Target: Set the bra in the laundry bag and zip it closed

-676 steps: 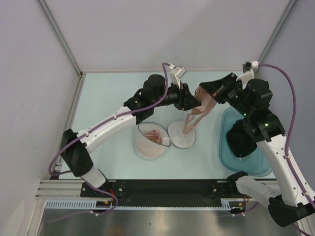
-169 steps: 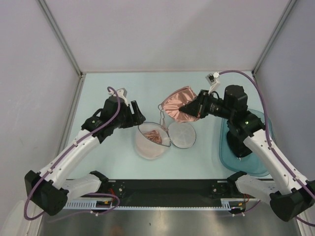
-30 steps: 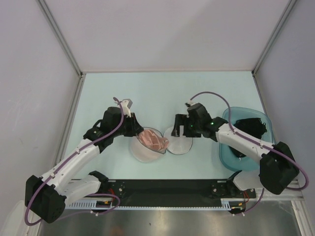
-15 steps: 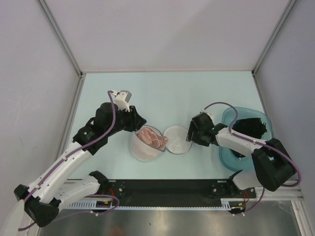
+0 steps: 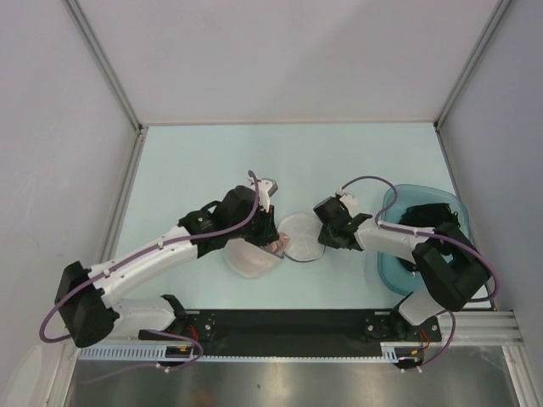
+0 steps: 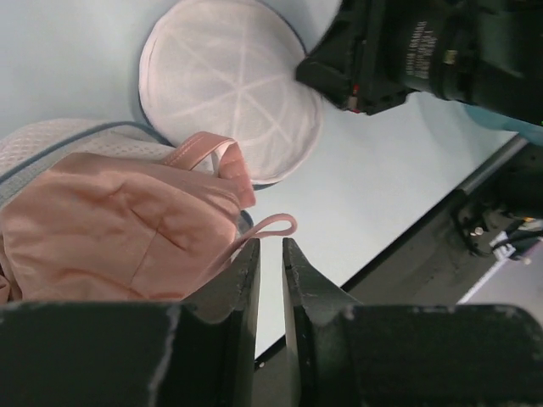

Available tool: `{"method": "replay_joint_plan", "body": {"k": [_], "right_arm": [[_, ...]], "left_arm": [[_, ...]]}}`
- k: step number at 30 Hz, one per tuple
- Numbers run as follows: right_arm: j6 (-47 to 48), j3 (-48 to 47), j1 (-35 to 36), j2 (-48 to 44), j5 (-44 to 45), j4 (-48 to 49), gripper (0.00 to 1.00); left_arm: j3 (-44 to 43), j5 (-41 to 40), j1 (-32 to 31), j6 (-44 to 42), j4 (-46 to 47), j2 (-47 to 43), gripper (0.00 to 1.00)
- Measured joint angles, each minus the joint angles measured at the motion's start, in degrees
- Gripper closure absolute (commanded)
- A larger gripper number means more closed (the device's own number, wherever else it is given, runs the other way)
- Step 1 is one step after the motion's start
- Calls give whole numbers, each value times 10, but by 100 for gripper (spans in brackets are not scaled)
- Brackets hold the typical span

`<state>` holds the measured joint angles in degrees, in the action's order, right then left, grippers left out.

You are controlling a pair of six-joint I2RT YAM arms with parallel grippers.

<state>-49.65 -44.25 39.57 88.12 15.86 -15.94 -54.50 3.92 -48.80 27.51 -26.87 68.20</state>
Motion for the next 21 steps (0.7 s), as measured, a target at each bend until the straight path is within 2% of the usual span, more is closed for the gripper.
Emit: {"method": "replay_joint_plan", "body": {"k": [2,3,12,21], "right_arm": [[-7,5,0,-1,8,1,99],[-9,7,0,-3,10,3,100],[-3,34,10,-76,43,-15,100],[24,17,75,-286,99,-119,100]], "left_arm": [[0,-7,0,0,7,23,82],[0,-9,0,-1,11,36,83],[0,-28,0,0,38,135,86],[12,-70,-1,13,63,178,92]]}}
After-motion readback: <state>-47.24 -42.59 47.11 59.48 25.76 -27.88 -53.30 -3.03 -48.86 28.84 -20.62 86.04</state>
